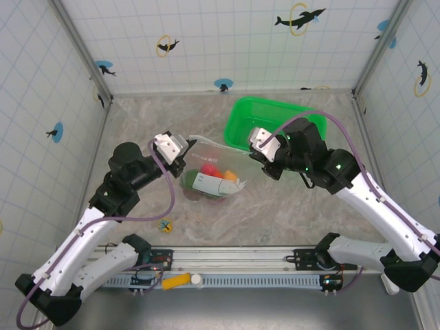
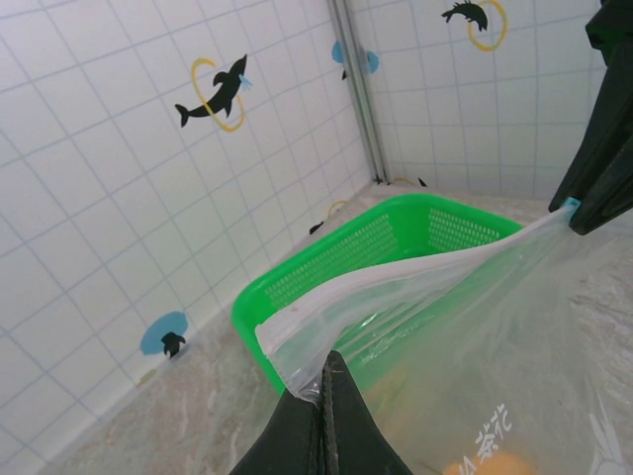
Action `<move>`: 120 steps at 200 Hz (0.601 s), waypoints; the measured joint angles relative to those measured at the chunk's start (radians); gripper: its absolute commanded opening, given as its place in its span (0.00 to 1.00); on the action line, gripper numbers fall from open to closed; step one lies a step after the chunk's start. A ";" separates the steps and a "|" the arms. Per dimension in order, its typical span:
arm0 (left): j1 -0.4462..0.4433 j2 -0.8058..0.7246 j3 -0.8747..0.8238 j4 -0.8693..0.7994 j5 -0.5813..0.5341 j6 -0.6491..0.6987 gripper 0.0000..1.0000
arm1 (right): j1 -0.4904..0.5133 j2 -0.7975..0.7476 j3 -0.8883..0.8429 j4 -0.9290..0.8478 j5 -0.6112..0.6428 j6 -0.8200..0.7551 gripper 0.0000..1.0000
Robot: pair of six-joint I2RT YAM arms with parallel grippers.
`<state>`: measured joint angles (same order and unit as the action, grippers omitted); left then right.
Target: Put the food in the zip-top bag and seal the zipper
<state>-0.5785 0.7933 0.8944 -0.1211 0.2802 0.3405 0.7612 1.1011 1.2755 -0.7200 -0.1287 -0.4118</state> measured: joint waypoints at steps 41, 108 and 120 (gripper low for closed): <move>0.001 -0.029 -0.019 0.011 -0.078 0.003 0.00 | -0.019 -0.032 -0.050 0.015 -0.003 0.001 0.00; 0.003 -0.054 -0.045 0.040 -0.154 0.028 0.00 | -0.040 -0.060 -0.092 0.023 -0.004 0.000 0.00; 0.003 -0.061 -0.050 0.042 -0.165 0.030 0.00 | -0.041 -0.064 -0.098 0.027 -0.004 0.000 0.00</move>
<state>-0.5758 0.7326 0.8444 -0.0795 0.1154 0.3706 0.7200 1.0367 1.1770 -0.6930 -0.1326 -0.4114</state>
